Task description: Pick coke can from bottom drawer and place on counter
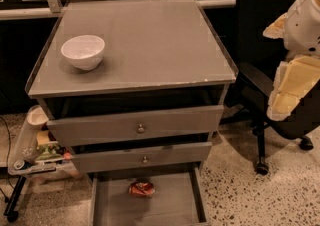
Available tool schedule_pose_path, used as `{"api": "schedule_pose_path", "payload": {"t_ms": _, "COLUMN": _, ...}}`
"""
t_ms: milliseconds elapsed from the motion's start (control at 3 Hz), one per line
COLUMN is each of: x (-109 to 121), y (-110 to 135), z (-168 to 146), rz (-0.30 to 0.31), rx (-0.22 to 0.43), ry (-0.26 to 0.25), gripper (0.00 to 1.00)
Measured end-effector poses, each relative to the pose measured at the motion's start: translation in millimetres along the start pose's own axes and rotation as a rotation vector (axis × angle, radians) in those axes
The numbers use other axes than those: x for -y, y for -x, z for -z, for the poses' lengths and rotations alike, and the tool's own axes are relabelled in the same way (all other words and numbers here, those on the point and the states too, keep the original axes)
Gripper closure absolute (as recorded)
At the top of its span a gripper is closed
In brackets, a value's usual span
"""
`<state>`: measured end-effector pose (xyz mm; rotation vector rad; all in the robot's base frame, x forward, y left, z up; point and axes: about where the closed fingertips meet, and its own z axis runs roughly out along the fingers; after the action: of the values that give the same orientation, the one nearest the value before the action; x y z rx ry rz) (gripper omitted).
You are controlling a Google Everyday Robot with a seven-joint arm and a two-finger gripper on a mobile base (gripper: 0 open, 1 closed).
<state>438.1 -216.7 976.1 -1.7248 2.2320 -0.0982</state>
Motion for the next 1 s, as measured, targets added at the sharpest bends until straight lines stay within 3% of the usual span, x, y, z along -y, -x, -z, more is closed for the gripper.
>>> {"api": "schedule_pose_path", "payload": {"t_ms": 667, "x": -7.0, "y": -0.5, "z": -16.6, "rz": -0.009, "rx": 0.027, "ry": 0.01, "gripper": 0.0}}
{"api": "schedule_pose_path", "payload": {"t_ms": 1000, "x": -26.8, "y": -1.5, "z": -70.4, "rz": -0.035, "rx": 0.083, "ry": 0.059, "gripper": 0.0}}
